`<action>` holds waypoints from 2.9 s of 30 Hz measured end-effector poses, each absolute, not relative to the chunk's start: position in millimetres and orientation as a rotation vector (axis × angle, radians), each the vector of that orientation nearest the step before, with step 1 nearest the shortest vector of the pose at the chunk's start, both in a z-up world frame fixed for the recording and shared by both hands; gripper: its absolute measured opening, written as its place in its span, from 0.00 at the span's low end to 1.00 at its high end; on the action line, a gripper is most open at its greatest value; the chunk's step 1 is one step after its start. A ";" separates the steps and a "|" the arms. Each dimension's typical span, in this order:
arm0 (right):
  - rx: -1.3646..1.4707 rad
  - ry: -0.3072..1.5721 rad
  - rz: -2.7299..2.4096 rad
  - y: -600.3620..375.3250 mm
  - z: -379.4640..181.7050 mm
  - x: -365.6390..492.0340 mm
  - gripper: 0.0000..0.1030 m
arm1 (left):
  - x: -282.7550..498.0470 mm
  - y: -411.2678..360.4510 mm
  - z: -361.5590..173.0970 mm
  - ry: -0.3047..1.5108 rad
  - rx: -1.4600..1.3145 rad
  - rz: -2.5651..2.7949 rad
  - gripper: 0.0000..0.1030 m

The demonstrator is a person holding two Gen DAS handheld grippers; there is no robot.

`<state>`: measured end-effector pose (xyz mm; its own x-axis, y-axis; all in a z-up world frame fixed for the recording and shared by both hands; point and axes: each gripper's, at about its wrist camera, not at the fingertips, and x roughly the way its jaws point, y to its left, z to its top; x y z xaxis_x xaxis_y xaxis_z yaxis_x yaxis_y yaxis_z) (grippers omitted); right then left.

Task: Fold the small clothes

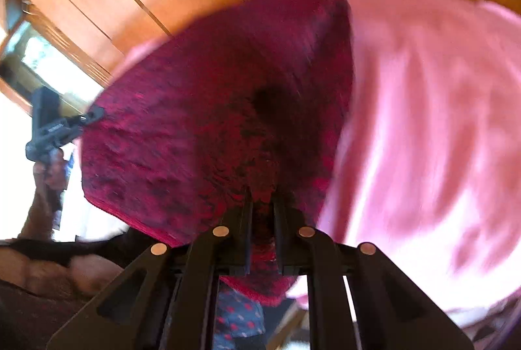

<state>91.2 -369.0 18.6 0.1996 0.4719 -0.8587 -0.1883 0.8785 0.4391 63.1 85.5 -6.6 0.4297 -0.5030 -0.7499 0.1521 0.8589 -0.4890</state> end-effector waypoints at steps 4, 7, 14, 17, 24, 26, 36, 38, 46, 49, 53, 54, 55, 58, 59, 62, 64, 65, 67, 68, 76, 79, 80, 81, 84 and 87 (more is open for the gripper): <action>0.270 1.276 0.436 -378.0 20.9 85.1 0.09 | 65.0 69.1 -40.8 1.080 -0.257 -0.315 0.20; 0.199 1.264 0.415 -367.1 31.8 85.5 0.09 | 64.7 61.3 -46.7 1.064 -0.243 -0.296 0.22; -0.129 1.075 0.217 -339.6 64.9 87.9 0.09 | 69.7 73.1 -56.4 1.071 -0.342 -0.315 0.22; -0.089 1.040 0.110 -373.2 73.4 103.8 0.09 | 65.0 74.7 -55.1 1.069 -0.358 -0.304 0.22; -0.037 1.124 -0.072 -418.8 31.8 151.6 0.11 | 59.7 78.9 -56.0 1.071 -0.389 -0.291 0.22; -0.095 1.151 -0.145 -426.7 14.8 161.8 0.11 | 58.7 80.4 -57.7 1.071 -0.392 -0.291 0.22; -0.192 1.133 -0.561 -489.5 -12.5 225.9 0.15 | 56.5 82.8 -57.4 1.066 -0.392 -0.288 0.22; -0.128 1.121 -0.624 -508.0 -3.3 228.4 0.28 | 55.2 82.9 -57.2 1.065 -0.392 -0.289 0.26; 0.086 0.960 -0.287 -473.3 74.3 169.3 0.64 | 37.1 94.7 -56.8 1.062 -0.438 -0.349 0.27; 0.249 1.044 0.068 -420.8 71.8 134.0 0.61 | 26.1 101.6 -57.4 1.060 -0.482 -0.384 0.27; 0.283 1.220 0.270 -356.8 36.8 92.7 0.54 | 13.8 106.8 -58.2 1.049 -0.541 -0.421 0.27; 0.288 1.255 0.282 -346.9 27.9 83.4 0.53 | 10.5 108.7 -59.1 1.045 -0.565 -0.432 0.27; 0.285 1.291 0.288 -340.1 19.8 76.7 0.53 | 9.1 109.7 -59.3 1.042 -0.574 -0.437 0.27; 0.298 1.281 0.297 -346.1 13.6 73.0 0.34 | 5.7 109.1 -57.2 1.027 -0.594 -0.463 0.22; 0.302 1.277 0.302 -345.4 16.5 72.1 0.25 | 6.8 107.4 -53.6 1.020 -0.596 -0.474 0.18; 0.231 1.236 0.308 -338.8 35.5 73.6 0.15 | 9.8 106.7 -37.5 0.992 -0.582 -0.493 0.13; 0.209 1.173 0.336 -342.0 58.6 73.3 0.15 | 10.4 109.7 -23.6 0.973 -0.583 -0.520 0.12; 0.204 1.153 0.343 -344.8 63.3 75.9 0.14 | 8.4 111.0 -18.3 0.969 -0.575 -0.528 0.12; 0.153 1.150 0.350 -347.3 70.3 67.4 0.14 | 1.5 112.3 -12.9 0.970 -0.545 -0.535 0.11; 0.133 1.177 0.341 -350.3 65.6 62.4 0.14 | -2.1 112.5 -16.4 0.992 -0.529 -0.529 0.11; -0.081 1.327 0.279 -340.4 18.3 48.6 0.14 | -11.0 112.2 -59.2 1.132 -0.469 -0.425 0.12; -0.133 1.290 0.274 -327.8 29.5 57.0 0.35 | -6.0 133.0 -43.5 1.040 -0.552 -0.404 0.29; -0.127 1.268 0.276 -326.4 32.0 59.2 0.46 | -0.4 144.8 -41.0 1.014 -0.581 -0.341 0.44; -0.116 1.238 0.281 -324.1 37.5 63.2 0.57 | 4.0 153.2 -39.4 0.994 -0.601 -0.293 0.52; -0.091 1.139 0.311 -303.6 49.7 79.1 0.73 | 25.5 192.7 -40.7 0.944 -0.678 -0.110 0.53; -0.048 1.080 0.356 -268.4 48.4 104.3 0.76 | 49.4 229.3 -44.0 0.914 -0.757 0.043 0.55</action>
<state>104.3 -268.4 48.4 0.4205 0.2606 -0.8691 -0.3071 0.9422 0.1339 49.4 229.3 -44.0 0.6283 -0.2738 -0.7282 -0.3407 0.7447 -0.5739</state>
